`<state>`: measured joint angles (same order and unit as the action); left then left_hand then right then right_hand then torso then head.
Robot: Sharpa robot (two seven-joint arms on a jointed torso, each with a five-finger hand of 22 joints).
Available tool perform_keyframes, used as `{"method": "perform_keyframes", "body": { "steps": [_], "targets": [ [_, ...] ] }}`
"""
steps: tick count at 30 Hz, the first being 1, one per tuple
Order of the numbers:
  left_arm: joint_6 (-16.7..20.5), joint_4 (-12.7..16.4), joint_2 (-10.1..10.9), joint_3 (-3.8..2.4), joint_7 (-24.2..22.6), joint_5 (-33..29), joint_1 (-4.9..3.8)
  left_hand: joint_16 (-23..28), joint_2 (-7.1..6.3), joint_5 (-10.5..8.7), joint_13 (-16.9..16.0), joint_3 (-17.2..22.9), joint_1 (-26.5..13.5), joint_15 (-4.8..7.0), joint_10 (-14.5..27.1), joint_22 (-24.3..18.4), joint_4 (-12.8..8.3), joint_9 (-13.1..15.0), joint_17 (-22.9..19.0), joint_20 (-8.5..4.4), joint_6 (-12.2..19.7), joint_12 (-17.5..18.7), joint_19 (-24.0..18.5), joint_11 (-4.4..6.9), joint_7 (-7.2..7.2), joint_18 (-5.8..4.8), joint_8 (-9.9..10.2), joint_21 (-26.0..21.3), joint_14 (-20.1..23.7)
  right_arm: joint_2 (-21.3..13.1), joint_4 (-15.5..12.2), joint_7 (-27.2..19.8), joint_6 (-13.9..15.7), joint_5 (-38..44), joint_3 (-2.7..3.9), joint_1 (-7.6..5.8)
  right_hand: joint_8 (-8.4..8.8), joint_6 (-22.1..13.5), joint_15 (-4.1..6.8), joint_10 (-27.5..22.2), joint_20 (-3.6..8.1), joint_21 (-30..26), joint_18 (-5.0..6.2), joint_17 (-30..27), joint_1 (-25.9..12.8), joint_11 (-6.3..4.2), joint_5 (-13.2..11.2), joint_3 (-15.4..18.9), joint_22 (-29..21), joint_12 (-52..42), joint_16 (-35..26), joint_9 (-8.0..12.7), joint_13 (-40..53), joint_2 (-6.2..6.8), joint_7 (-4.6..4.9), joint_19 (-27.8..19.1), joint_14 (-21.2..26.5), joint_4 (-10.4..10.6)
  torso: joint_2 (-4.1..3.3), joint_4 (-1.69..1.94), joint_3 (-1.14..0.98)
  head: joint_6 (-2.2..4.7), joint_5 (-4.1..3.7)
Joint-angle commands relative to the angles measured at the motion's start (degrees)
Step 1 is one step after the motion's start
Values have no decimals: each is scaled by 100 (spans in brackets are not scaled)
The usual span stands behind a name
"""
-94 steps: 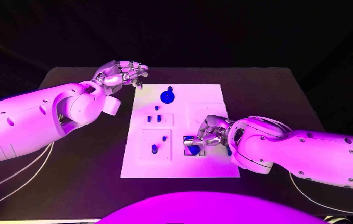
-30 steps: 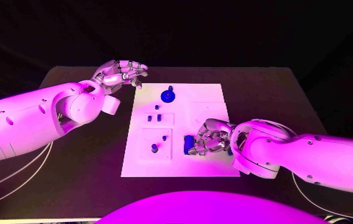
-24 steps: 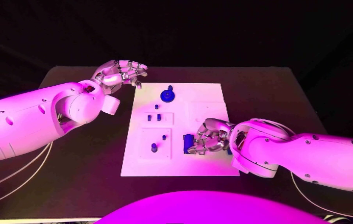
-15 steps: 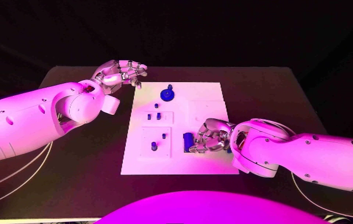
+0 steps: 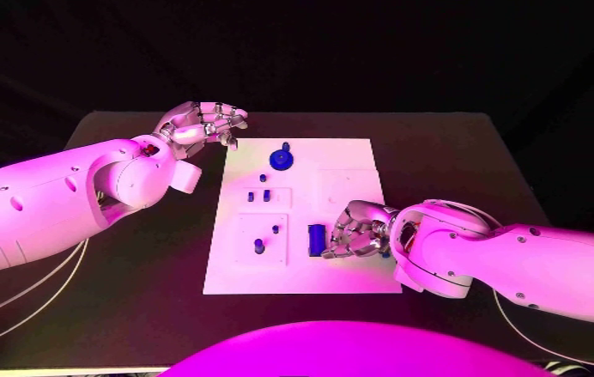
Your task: Assemble the parts on the task board
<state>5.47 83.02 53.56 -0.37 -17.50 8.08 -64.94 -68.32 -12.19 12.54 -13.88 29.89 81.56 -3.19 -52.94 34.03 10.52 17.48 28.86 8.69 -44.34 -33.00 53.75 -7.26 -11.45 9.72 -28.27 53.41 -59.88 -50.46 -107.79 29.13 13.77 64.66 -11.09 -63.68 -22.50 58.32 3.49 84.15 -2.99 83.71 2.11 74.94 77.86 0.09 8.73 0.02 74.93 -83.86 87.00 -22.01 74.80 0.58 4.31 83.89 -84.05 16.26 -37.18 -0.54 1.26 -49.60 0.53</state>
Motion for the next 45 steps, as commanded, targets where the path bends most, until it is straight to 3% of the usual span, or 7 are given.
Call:
{"method": "perform_keyframes", "body": {
  "steps": [1, 10, 20, 26, 30, 35, 45],
  "targets": [
    [-93, 9, -20, -2, -67, 30, -1, -9, 20, 1, 6, 12, -32, -5, 42, -8, 22, -8, 9, 6, 53, -32, 23, -11, -30, 87, -40, -35, 24, -38, -29, -101, -137, 26, -1, 7, 22, 53, 7, 266, 29, -17, -72, 723, -110, -2, -78, -2, 1323, -43, -1, 7, 1075, 125, 10, 349, -435, 39, 1, -6, 3, -2, 9],
    [-78, 7, -15, -2, -84, 31, 0, -9, 16, 0, 6, 10, -31, -5, 43, -9, 21, -8, 9, 6, 53, -34, 24, -11, -30, 87, -41, -36, 24, -330, -145, -222, 87, 28, -1, -20, 33, 40, 2, 224, 21, -40, -67, 705, -180, 3, -183, -50, 1316, 35, -10, 17, 1017, 192, 14, 340, -432, 19, 5, -5, -1, 7, 5],
    [-84, 19, -9, 0, -102, 29, 0, -9, 11, 0, 7, 8, -27, -5, 43, -10, 20, -8, 9, 6, 54, -36, 25, -11, -30, 87, -43, -37, 25, -856, -200, -205, 318, 526, 1, -278, 96, -43, -28, 193, -1, -49, -65, 690, -121, 42, -135, -172, 1314, 91, -18, 36, 977, 274, 60, 336, -429, 16, 4, -11, -1, 29, -74],
    [-90, 31, -1, 3, -111, 29, 0, -9, 4, -2, 8, 1, -32, -5, 43, -11, 24, -9, 9, 6, 54, -39, 25, -12, -30, 87, -45, -39, 25, -1122, -120, -71, 292, 719, -3, -322, 90, -26, -32, 186, -7, -24, -71, 695, -158, 44, -174, -181, 1321, 104, -17, 28, 968, 358, 61, 346, -430, 25, -4, -9, -1, 39, -136],
    [-92, 36, 1, 4, -112, 29, 0, -9, 4, -2, 8, 1, -32, -5, 43, -11, 24, -9, 9, 6, 54, -39, 25, -12, -30, 87, -45, -39, 25, -1258, -82, 18, 226, 839, -13, -276, 81, -8, -32, 187, -9, -9, -74, 701, -185, 43, -206, -196, 1325, 104, -15, 20, 968, 394, 58, 352, -431, 31, -5, -11, 2, 46, -151],
    [-97, 44, 7, 5, -108, 29, 0, -9, 4, -2, 8, 1, -32, -5, 43, -11, 24, -9, 9, 6, 54, -39, 25, -12, -30, 87, -45, -39, 25, -1391, -49, 118, 130, 981, -29, -107, 22, 77, -16, 206, -2, 23, -80, 717, -370, 21, -526, -327, 1335, 83, -11, -31, 985, 506, 30, 365, -435, 41, 2, -11, 0, 44, -169],
    [-126, 47, 14, 10, -57, 34, 1, -9, -3, -3, 10, -7, -40, -7, 43, -14, 33, -10, 10, 6, 55, -43, 26, -13, -30, 86, -48, -42, 26, -1358, 30, 195, 124, 1058, -45, 44, -14, 109, -6, 208, 7, 9, -77, 706, -571, 9, -585, -387, 1331, 85, -18, -65, 986, 613, 16, 360, -432, 55, 0, -2, 3, 47, -171]
  ]
}}
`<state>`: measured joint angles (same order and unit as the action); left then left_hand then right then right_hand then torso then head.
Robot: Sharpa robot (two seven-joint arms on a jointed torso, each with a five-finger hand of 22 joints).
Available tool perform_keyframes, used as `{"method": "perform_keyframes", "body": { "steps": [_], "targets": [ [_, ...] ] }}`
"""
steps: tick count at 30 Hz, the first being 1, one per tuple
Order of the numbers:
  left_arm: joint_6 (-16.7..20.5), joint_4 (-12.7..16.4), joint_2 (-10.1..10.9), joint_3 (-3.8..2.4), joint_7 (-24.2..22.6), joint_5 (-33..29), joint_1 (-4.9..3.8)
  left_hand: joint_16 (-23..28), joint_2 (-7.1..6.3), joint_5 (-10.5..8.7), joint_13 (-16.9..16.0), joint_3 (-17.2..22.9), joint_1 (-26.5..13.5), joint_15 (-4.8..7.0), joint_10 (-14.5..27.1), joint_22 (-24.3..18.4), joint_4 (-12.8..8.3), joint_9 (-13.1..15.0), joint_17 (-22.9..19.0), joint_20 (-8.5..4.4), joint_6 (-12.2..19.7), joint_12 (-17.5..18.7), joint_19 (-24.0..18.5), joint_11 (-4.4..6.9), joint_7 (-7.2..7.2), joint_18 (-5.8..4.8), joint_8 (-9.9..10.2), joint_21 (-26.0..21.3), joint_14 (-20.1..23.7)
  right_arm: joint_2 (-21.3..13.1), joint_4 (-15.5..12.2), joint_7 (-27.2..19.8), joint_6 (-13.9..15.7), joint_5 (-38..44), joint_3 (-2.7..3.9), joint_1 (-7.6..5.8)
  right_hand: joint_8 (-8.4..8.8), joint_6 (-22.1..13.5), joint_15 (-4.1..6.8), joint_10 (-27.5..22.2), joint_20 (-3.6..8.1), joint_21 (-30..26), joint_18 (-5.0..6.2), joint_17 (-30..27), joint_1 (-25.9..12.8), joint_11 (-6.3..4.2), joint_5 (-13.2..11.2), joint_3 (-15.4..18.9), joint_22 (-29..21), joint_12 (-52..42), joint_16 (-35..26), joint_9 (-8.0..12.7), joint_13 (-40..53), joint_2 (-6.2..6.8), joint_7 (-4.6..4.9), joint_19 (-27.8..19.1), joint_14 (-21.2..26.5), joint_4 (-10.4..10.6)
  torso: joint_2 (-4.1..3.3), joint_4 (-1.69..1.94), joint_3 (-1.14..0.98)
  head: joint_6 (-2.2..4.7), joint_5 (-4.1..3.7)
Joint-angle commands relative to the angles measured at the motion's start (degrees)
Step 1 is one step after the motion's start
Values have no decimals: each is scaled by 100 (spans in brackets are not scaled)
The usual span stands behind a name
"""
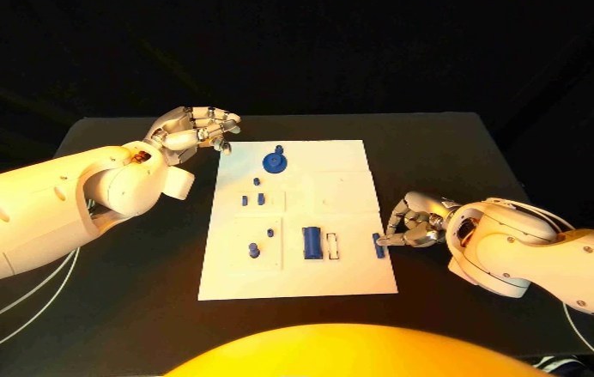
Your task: Assemble the parts on the task board
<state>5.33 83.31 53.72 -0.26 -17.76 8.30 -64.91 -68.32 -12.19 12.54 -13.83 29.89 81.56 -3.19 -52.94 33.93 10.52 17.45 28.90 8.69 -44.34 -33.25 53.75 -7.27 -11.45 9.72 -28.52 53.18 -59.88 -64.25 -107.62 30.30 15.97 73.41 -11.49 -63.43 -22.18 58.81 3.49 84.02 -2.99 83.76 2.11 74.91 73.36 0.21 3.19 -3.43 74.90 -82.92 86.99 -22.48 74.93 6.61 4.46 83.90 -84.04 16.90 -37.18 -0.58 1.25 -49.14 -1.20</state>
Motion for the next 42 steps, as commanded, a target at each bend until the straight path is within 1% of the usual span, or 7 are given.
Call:
{"method": "perform_keyframes", "body": {
  "steps": [1, 18, 29, 34, 38, 41, 42],
  "targets": [
    [-112, 17, 0, 0, -29, 13, -2, -9, -3, -3, 4, -7, -40, -6, 43, -5, 33, -6, 6, 6, 55, -19, 26, -13, -31, 85, -23, -20, 25, 32, 20, 79, -95, 183, -7, 26, -49, 63, -5, 223, 9, 9, -79, 709, -139, -5, -31, -46, 1335, -12, -18, -22, 974, 18, -1, 362, -433, -9, -2, 1, 4, -3, 4],
    [-120, 8, 6, 3, -18, 15, -2, -9, -3, -3, 4, -7, -40, -6, 43, -5, 33, -6, 6, 6, 55, -19, 26, -13, -31, 85, -23, -20, 25, 263, 82, 103, -109, 175, -15, 159, -107, 116, 16, 243, 24, 22, -81, 736, -132, -33, -29, -144, 1339, -43, -8, -62, 1000, 32, -36, 367, -439, -31, -3, -3, 5, -38, 32],
    [-126, 2, 7, 4, -15, 15, -2, -9, -3, -3, 4, -7, -40, -6, 43, -5, 33, -6, 6, 6, 55, -19, 26, -13, -31, 85, -23, -20, 25, 435, 149, 138, -302, 312, -17, 275, -179, 88, 52, 233, 61, 10, -79, 726, 298, -71, -23, -397, 1335, -19, -15, -132, 987, 130, -73, 362, -436, -142, -2, 1, -2, -57, 35],
    [-127, 2, 9, 4, -12, 16, -2, -9, -3, -3, 4, -7, -40, -6, 43, -5, 33, -6, 6, 6, 55, -19, 26, -13, -31, 85, -23, -20, 25, 451, 170, 173, -316, 433, -17, 292, -186, 74, 56, 224, 66, 4, -78, 709, 505, -75, -5, -504, 1334, -2, -24, -142, 976, 174, -76, 360, -433, -207, 1, -4, 2, -48, 35],
    [-127, 2, 9, 4, -10, 16, -2, -9, -3, -3, 4, -7, -40, -6, 43, -5, 33, -6, 6, 6, 55, -19, 26, -13, -31, 85, -23, -20, 25, 446, 199, 210, -262, 512, -17, 297, -179, 76, 67, 227, 74, 20, -82, 723, 708, -88, 148, -720, 1339, -6, -21, -138, 982, 85, -91, 366, -436, -263, 1, -1, 0, -42, 37],
    [-125, 1, 11, 4, -9, 17, -2, -9, -3, -3, 4, -7, -40, -6, 43, -5, 33, -6, 6, 6, 55, -19, 26, -13, -31, 85, -23, -20, 25, 441, 206, 222, -176, 538, -17, 299, -167, 71, 80, 235, 87, 38, -86, 746, 746, -105, 22, -1062, 1344, -15, -13, -131, 991, -105, -108, 375, -442, -213, 1, 0, -1, -41, 38],
    [-124, 1, 12, 4, -9, 17, -1, -9, -3, -3, 4, -7, -40, -6, 43, -5, 33, -6, 6, 6, 55, -19, 26, -13, -31, 85, -23, -20, 25, 438, 205, 221, -137, 544, -17, 299, -167, 68, 80, 238, 89, 39, -86, 747, 725, -108, 24, -1116, 1344, -20, -13, -132, 995, -126, -106, 375, -442, -192, 1, -1, -1, -36, 41]
  ]
}}
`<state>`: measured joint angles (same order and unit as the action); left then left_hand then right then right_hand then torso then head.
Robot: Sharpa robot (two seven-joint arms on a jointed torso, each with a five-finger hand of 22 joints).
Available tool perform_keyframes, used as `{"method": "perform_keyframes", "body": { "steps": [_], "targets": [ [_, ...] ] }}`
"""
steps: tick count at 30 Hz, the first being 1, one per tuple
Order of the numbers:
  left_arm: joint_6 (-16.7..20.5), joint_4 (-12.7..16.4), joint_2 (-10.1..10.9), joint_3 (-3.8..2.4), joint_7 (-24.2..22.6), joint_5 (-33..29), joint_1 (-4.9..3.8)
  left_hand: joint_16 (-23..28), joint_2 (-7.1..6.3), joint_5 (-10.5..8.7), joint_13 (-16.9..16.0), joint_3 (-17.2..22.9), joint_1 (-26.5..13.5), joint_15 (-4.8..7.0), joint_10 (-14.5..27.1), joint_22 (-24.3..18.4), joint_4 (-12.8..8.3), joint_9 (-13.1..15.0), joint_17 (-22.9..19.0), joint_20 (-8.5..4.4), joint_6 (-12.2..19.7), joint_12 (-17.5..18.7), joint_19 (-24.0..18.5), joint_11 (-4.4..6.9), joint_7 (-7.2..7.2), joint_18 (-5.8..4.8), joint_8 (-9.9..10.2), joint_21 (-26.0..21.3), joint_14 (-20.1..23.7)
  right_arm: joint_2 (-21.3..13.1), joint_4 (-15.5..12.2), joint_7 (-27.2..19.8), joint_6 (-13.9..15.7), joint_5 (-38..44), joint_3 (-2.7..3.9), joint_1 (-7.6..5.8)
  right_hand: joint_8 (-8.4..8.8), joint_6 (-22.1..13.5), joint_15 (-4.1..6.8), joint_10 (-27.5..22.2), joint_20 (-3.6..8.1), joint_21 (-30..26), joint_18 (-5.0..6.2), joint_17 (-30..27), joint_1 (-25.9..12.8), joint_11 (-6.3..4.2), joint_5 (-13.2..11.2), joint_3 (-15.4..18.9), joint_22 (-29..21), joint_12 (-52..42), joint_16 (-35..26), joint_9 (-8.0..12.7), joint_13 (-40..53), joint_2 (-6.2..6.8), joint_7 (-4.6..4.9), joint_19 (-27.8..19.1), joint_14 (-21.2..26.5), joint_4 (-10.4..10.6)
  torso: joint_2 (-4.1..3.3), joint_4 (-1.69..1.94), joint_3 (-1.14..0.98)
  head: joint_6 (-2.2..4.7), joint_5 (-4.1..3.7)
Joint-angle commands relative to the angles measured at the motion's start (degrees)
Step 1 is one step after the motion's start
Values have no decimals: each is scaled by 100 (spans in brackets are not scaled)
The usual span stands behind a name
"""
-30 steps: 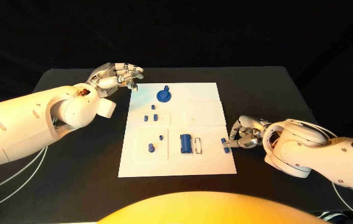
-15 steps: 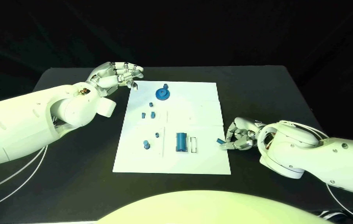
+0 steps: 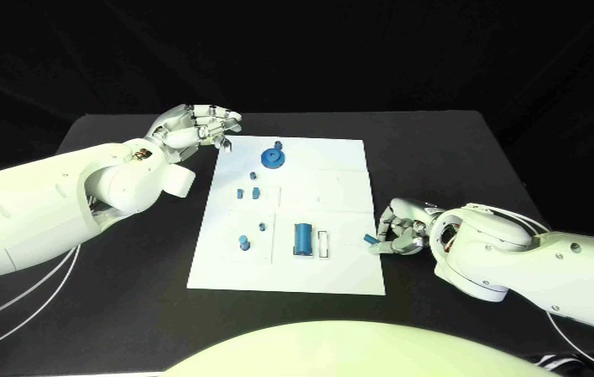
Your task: Assemble the parts on the task board
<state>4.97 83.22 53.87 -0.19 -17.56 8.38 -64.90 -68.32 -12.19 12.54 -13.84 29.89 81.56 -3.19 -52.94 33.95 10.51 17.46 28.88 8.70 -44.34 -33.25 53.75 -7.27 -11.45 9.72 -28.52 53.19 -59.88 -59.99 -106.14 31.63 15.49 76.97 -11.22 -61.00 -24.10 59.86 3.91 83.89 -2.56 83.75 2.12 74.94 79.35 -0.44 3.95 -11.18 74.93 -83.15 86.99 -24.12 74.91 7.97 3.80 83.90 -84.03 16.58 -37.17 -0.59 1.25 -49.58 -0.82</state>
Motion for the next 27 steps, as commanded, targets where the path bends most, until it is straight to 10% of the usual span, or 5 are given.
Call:
{"method": "perform_keyframes", "body": {
  "steps": [1, 14, 27],
  "targets": [
    [-87, 9, -2, -3, -29, 9, -3, -9, -2, -3, 5, -7, -40, -6, 43, -6, 33, -8, 8, 6, 55, -18, 26, -13, -30, 86, -24, -20, 26, 8, 52, 84, -51, 191, -44, 57, 24, -49, 40, 255, 48, 41, -87, 753, 89, -45, -49, -469, 1342, -2, -9, 28, 1002, -319, -43, 375, -444, -119, 1, 1, -3, 13, 5],
    [-78, -10, -13, -3, -13, 9, 0, -8, 8, 0, 11, -7, -41, -7, 48, -13, 50, -10, 8, 7, 59, -24, 29, -12, -31, 86, -30, -28, 27, -245, -187, -17, 159, -295, -35, -157, -156, -116, 48, 295, 58, 77, -95, 811, -419, -48, -65, -1778, 1352, -54, 10, -121, 1053, -129, -50, 390, -456, -168, 10, -4, 4, 31, -3],
    [-86, -19, -42, -2, 1, 9, 4, -8, 17, 1, 13, -4, -41, -7, 50, -15, 58, -11, 8, 7, 60, -26, 31, -13, -31, 86, -32, -30, 27, -242, -375, -113, 77, -966, -23, -522, -217, -147, 42, 296, 53, 45, -88, 803, -650, -43, -64, -2102, 1343, -51, 5, -169, 1057, -18, -44, 377, -454, -271, -3, 11, 0, 61, 28]
  ]
}}
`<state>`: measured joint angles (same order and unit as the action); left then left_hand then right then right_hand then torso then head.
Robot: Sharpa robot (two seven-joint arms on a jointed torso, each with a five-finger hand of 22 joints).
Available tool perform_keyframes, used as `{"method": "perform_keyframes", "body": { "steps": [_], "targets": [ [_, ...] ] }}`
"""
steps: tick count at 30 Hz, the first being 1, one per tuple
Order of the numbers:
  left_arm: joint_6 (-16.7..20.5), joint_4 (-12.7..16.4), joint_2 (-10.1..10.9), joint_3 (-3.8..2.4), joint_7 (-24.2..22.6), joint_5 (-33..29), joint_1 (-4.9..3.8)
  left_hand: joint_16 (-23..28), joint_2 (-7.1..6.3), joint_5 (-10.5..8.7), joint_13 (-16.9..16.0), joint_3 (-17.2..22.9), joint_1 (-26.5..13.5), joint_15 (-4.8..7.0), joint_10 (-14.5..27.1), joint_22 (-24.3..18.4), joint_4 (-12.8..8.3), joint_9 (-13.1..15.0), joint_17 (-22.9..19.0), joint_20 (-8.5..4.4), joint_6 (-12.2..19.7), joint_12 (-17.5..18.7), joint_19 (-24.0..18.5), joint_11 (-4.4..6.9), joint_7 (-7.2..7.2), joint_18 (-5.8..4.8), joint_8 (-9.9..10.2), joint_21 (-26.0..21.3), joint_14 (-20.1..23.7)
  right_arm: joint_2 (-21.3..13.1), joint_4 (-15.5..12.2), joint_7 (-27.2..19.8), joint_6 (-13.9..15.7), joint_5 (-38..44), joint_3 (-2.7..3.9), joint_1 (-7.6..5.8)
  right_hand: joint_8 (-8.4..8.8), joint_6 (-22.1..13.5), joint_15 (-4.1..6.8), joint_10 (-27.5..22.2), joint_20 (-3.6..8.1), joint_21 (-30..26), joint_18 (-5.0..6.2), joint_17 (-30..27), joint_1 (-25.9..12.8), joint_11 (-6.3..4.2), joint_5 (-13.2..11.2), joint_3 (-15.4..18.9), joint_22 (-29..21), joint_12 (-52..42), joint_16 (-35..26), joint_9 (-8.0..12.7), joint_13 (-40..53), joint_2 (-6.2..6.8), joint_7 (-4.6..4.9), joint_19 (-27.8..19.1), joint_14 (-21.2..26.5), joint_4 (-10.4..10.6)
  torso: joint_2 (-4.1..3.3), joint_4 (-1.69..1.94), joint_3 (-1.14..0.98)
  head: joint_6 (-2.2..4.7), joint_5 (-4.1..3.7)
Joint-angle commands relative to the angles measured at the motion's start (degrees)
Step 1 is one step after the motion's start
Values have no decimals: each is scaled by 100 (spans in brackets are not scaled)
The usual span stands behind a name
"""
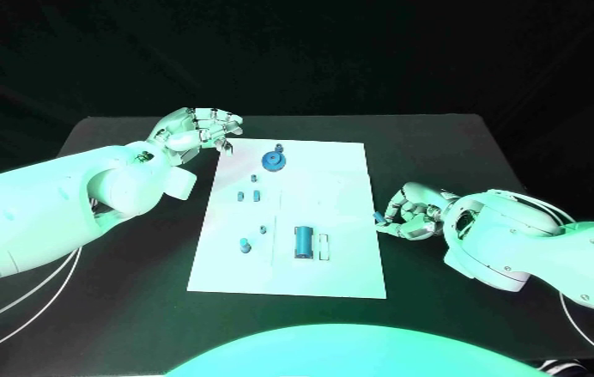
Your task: Assemble the parts on the task board
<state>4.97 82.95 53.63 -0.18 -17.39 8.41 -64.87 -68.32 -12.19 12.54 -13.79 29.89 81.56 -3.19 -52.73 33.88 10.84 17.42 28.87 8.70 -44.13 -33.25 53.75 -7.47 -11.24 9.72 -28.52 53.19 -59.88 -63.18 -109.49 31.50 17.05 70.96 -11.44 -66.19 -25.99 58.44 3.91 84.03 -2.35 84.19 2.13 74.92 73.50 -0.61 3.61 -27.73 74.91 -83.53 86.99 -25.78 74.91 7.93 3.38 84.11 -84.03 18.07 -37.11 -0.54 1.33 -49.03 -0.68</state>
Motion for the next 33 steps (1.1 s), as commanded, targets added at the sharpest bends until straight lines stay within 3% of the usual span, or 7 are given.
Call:
{"method": "perform_keyframes", "body": {
  "steps": [1, 6, 17, 25, 33],
  "targets": [
    [-87, 7, -20, -3, -16, 6, 0, -8, 17, 1, 8, -4, -41, -7, 29, -8, 25, -7, 9, 7, 39, -26, 31, 8, -52, 86, -32, -30, 27, 103, -45, -107, -84, -393, -2, -4, -27, -5, 43, 282, 32, 1, -88, 805, -64, -25, -30, -447, 1344, -13, 5, -3, 1057, -13, -3, 356, -454, -421, -8, 8, -8, 4, 16],
    [-91, 12, -27, -3, -15, 6, 2, -8, 17, 1, 8, -4, -41, -7, 29, -8, 25, -7, 9, 7, 39, -26, 31, 8, -52, 86, -32, -30, 27, 387, -23, -170, -78, -612, -1, 19, -31, -11, 43, 281, 32, -13, -85, 795, -85, -24, -28, -474, 1340, -12, 0, -7, 1057, -5, 0, 351, -452, -434, -7, -5, 0, 4, 3],
    [-105, 27, -36, -2, -7, 5, 3, -8, 31, 1, 12, -4, -56, -9, 33, -13, 50, -9, 9, 9, 42, -29, 33, 5, -55, 85, -36, -36, 27, 927, 109, -203, -31, -948, 1, 242, -52, -27, 33, 270, 27, -82, -71, 754, -285, -11, -23, -576, 1320, 11, -19, -23, 1043, 17, 15, 323, -444, -429, -4, -8, -3, -14, -2],
    [-116, 33, -32, -2, -3, 5, 3, -8, 38, 1, 14, -4, -62, -10, 35, -15, 60, -10, 9, 9, 43, -30, 33, 4, -55, 85, -37, -39, 27, 1158, 189, -211, 41, -1077, 3, 328, -74, -25, 24, 271, 17, -90, -69, 763, -668, -1, -26, -671, 1318, 13, -17, -37, 1046, 4, 24, 320, -447, -364, -8, -6, -15, -25, -10],
    [-126, 34, -27, -2, 9, 5, 4, -8, 43, 1, 15, -4, -68, -11, 37, -17, 70, -11, 9, 10, 45, -31, 34, 3, -56, 85, -38, -41, 27, 1272, 255, -194, 67, -1121, 5, 348, -81, -24, 21, 275, 14, -92, -69, 767, -854, 4, -34, -689, 1318, 7, -16, -41, 1052, 30, 29, 320, -448, -349, -10, -4, -6, -21, -16]
  ]
}}
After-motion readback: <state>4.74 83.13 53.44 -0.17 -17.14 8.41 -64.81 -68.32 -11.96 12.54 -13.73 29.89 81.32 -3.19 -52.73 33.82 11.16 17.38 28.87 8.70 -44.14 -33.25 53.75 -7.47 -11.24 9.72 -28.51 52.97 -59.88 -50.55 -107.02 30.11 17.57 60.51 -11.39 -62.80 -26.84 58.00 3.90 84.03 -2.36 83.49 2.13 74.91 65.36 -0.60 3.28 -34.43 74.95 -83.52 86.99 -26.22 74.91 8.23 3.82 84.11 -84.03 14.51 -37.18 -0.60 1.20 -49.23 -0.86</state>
